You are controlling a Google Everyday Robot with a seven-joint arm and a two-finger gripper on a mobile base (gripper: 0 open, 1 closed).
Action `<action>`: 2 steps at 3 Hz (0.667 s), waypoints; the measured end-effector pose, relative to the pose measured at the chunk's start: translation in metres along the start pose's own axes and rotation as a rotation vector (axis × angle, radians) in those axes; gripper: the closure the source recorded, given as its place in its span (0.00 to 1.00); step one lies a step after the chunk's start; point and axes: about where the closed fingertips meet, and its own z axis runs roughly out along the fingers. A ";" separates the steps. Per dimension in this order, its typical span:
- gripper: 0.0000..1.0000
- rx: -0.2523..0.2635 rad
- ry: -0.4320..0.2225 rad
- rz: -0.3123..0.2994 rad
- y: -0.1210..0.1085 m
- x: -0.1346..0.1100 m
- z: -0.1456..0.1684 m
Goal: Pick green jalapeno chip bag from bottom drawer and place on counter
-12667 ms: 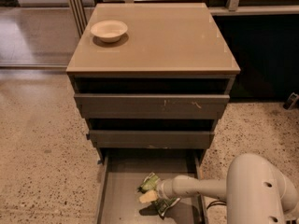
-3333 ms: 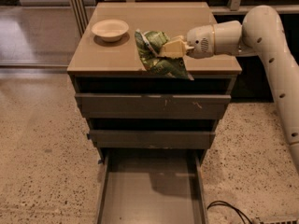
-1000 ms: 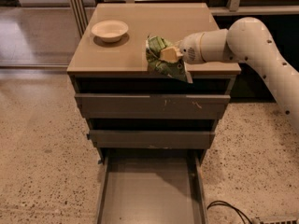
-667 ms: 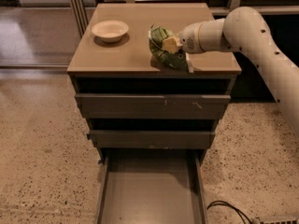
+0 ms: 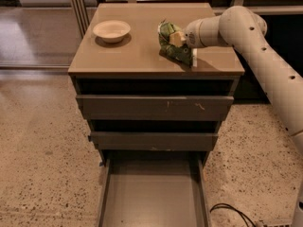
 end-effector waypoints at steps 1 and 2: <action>1.00 0.028 0.021 0.029 -0.012 0.017 0.011; 0.81 0.028 0.021 0.029 -0.012 0.017 0.011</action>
Offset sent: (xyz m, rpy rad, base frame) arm 0.0099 -0.0074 -0.0196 -0.0013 0.0233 -0.0363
